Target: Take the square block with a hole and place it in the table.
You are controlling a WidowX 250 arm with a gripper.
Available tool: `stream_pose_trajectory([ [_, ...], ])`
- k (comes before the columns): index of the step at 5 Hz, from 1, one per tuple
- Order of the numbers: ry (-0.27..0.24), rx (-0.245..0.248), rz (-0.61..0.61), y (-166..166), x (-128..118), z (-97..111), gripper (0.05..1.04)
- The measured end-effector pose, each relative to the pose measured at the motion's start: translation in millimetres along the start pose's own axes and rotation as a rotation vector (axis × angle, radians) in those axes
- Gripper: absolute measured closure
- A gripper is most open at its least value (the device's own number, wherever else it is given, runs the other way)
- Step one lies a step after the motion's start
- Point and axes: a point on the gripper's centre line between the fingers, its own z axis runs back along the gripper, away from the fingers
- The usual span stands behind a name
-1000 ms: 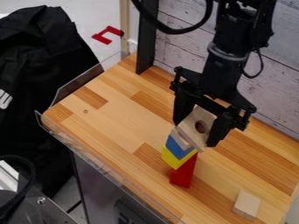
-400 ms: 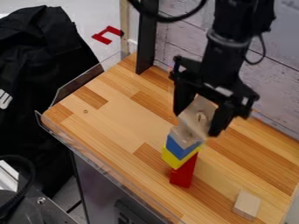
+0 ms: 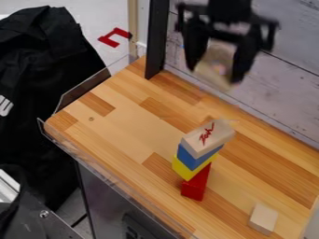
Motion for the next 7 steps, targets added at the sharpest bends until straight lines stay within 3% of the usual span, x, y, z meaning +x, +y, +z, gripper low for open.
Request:
stream_pose_trajectory([
  [1, 0.006, -0.025, 0.094, 27, 23, 3, 0.314],
  [2, 0.030, -0.057, 0.221, 70, 59, -17, 0.314],
  [3, 0.076, -0.037, 0.284, 103, 79, -47, 0.314],
  [4, 0.091, 0.020, 0.272, 116, 86, -75, 0.314],
  [5, 0.115, 0.096, 0.237, 122, 80, -89, 0.314],
  [6, 0.178, 0.122, 0.206, 118, 57, -107, 0.314],
  [7, 0.187, 0.120, 0.185, 114, 49, -111, 0.314],
])
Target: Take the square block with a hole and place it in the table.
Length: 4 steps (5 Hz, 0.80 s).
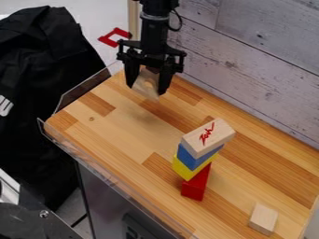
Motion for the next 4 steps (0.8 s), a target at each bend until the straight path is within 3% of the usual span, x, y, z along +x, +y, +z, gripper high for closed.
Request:
stream_pose_trajectory([
  [1, 0.008, -0.038, -0.009, -3, -5, -9, 0.314],
  [2, 0.037, -0.062, -0.014, -5, 1, -30, 0.314],
  [3, 0.047, -0.067, -0.026, -6, 11, -45, 0.313],
  [4, 0.023, -0.071, -0.036, -8, 20, -51, 0.314],
])
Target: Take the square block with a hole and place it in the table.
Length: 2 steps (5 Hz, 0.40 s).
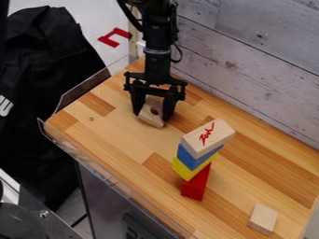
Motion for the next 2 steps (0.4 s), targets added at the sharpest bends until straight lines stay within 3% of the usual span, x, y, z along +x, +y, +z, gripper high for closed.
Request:
stream_pose_trajectory([
  [1, -0.009, 0.002, -0.006, -1.7, 5.5, -0.5, 0.263],
  [2, -0.006, 0.022, 0.000, -1.8, 4.7, -1.7, 0.078],
])
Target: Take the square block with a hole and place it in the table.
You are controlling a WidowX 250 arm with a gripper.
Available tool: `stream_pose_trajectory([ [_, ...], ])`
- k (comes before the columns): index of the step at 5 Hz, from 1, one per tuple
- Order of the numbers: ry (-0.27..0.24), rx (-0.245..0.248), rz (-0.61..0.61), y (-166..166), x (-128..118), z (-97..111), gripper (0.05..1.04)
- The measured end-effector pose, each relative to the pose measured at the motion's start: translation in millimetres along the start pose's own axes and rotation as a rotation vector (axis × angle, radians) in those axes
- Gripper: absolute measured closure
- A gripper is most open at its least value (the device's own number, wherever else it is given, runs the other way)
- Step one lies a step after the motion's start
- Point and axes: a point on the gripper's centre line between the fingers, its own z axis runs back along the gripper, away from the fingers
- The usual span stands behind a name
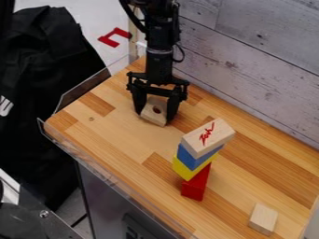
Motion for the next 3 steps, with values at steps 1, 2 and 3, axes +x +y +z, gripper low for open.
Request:
stream_pose_trajectory([
  [1, -0.052, 0.015, 0.033, 3, -13, 17, 0.083],
  [2, -0.191, -0.002, 0.078, 1, -32, 71, 0.083],
  [3, -0.325, -0.006, 0.118, 3, -63, 117, 0.083],
])
